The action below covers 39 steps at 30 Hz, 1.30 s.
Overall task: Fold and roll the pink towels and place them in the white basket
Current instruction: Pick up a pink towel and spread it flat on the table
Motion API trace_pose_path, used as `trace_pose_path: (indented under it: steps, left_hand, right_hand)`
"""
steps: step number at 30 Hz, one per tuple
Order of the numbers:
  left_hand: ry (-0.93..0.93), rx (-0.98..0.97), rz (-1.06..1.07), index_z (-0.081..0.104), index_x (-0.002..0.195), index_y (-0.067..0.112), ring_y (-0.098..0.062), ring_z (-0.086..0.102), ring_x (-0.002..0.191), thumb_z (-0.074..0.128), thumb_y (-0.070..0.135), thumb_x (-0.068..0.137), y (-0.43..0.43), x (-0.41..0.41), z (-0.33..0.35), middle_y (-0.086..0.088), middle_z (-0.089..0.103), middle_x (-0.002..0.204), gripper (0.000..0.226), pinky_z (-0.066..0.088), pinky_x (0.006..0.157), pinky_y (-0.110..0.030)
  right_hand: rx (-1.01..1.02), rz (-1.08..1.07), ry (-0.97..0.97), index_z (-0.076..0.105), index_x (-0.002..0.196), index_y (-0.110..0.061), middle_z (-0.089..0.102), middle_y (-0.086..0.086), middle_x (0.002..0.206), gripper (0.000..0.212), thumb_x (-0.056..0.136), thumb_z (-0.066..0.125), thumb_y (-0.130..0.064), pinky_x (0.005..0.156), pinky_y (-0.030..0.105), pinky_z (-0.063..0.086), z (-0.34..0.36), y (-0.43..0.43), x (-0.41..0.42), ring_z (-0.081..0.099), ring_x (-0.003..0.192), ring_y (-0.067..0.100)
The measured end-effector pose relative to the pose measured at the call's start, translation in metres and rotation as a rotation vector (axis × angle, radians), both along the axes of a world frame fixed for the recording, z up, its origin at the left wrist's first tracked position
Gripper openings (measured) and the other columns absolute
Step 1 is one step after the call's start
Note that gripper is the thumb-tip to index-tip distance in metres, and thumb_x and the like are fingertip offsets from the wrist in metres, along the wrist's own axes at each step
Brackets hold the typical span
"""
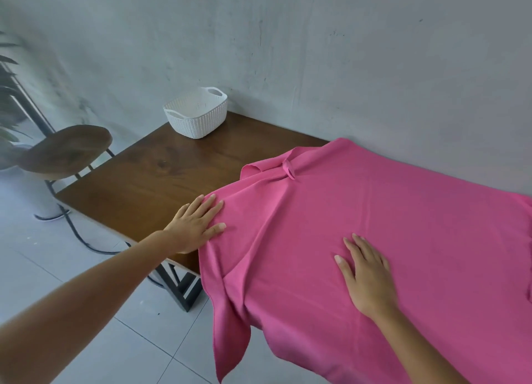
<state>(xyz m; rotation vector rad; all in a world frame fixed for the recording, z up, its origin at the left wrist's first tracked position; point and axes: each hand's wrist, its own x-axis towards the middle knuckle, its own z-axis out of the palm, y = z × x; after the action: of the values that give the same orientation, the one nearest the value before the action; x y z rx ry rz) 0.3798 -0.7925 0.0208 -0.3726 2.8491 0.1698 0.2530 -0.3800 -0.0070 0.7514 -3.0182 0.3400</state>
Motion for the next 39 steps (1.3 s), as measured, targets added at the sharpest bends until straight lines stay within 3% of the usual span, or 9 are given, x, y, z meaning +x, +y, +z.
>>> trace_pose_path:
  steps: [4,6,8,11,14,18,22,30,39]
  left_hand:
    - [0.241,0.148,0.238,0.017,0.159,0.038,-0.023,0.014,0.153,0.005,0.080,0.086,0.033,0.025,-0.004,0.010,0.014,0.167,0.085,0.015,0.120,-0.049]
    - [0.380,0.107,0.371,0.042,0.145,0.028,-0.027,0.037,0.135,0.026,0.070,0.094,0.053,0.042,-0.006,0.003,0.042,0.147,0.067,0.028,0.109,-0.048]
    - [0.506,0.110,0.511,0.053,0.120,0.023,-0.026,0.046,0.113,0.044,0.059,0.097,0.073,0.058,-0.008,0.003,0.053,0.118,0.044,0.032,0.098,-0.044]
    - [0.539,0.182,0.646,0.051,0.099,0.023,-0.022,0.044,0.101,0.053,0.053,0.097,0.099,0.077,-0.007,0.007,0.053,0.100,0.030,0.031,0.093,-0.041]
    - [0.473,0.141,0.706,0.052,0.095,0.023,-0.024,0.045,0.107,0.051,0.053,0.098,0.114,0.086,-0.008,0.008,0.056,0.100,0.030,0.030,0.091,-0.040]
    - [0.424,0.097,0.755,0.059,0.095,0.023,-0.026,0.049,0.108,0.055,0.049,0.098,0.120,0.090,-0.007,0.007,0.061,0.098,0.026,0.031,0.091,-0.042]
    - [0.415,0.114,0.776,0.059,0.090,0.020,-0.029,0.051,0.107,0.053,0.042,0.101,0.121,0.090,-0.008,-0.001,0.066,0.094,0.026,0.034,0.092,-0.044]
    - [0.407,-0.020,0.762,0.054,0.094,0.009,-0.036,0.057,0.101,0.052,0.031,0.103,0.065,0.103,0.001,-0.014,0.066,0.101,0.025,0.044,0.086,-0.048]
    - [0.386,-0.131,0.756,0.057,0.105,0.003,-0.042,0.054,0.114,0.056,0.029,0.102,0.009,0.091,0.013,-0.020,0.064,0.112,0.026,0.045,0.090,-0.050]
  right_hand:
    - [0.003,0.000,0.000,0.037,0.155,-0.026,0.027,-0.007,0.164,0.070,0.099,0.016,-0.063,0.123,0.035,0.015,0.002,0.000,0.000,0.019,0.152,0.013]
    - [0.007,0.006,0.008,0.038,0.154,-0.025,0.028,-0.005,0.164,0.070,0.101,0.014,-0.063,0.122,0.036,0.016,0.003,0.000,0.000,0.020,0.152,0.014]
    - [0.035,0.019,-0.002,0.035,0.156,-0.024,0.025,-0.003,0.165,0.070,0.101,0.016,-0.062,0.123,0.036,0.014,0.003,0.000,0.000,0.018,0.153,0.015]
    - [0.078,0.045,-0.037,0.026,0.159,-0.022,0.016,-0.001,0.168,0.067,0.103,0.018,-0.057,0.124,0.036,0.010,0.009,-0.002,0.000,0.011,0.154,0.017]
    - [0.089,0.039,-0.073,0.024,0.159,-0.019,0.016,0.002,0.168,0.065,0.105,0.023,-0.055,0.124,0.039,0.008,0.014,-0.006,0.006,0.008,0.155,0.020]
    - [-0.028,0.060,-0.054,0.044,0.151,-0.015,0.037,0.007,0.160,0.082,0.093,0.015,-0.065,0.120,0.045,0.020,0.012,-0.010,0.044,0.026,0.150,0.027]
    - [-0.070,0.153,-0.058,0.056,0.142,-0.014,0.049,0.010,0.152,0.072,0.095,0.027,-0.060,0.114,0.046,0.030,0.000,-0.012,0.081,0.042,0.142,0.031]
    - [-0.012,0.179,0.028,0.054,0.144,-0.019,0.044,0.010,0.155,0.066,0.098,0.026,-0.057,0.114,0.047,0.032,-0.008,-0.007,0.090,0.039,0.144,0.030]
    - [-0.027,0.179,0.050,0.048,0.149,-0.020,0.038,0.010,0.159,0.070,0.098,0.019,-0.058,0.118,0.047,0.027,-0.011,-0.006,0.091,0.032,0.148,0.029]
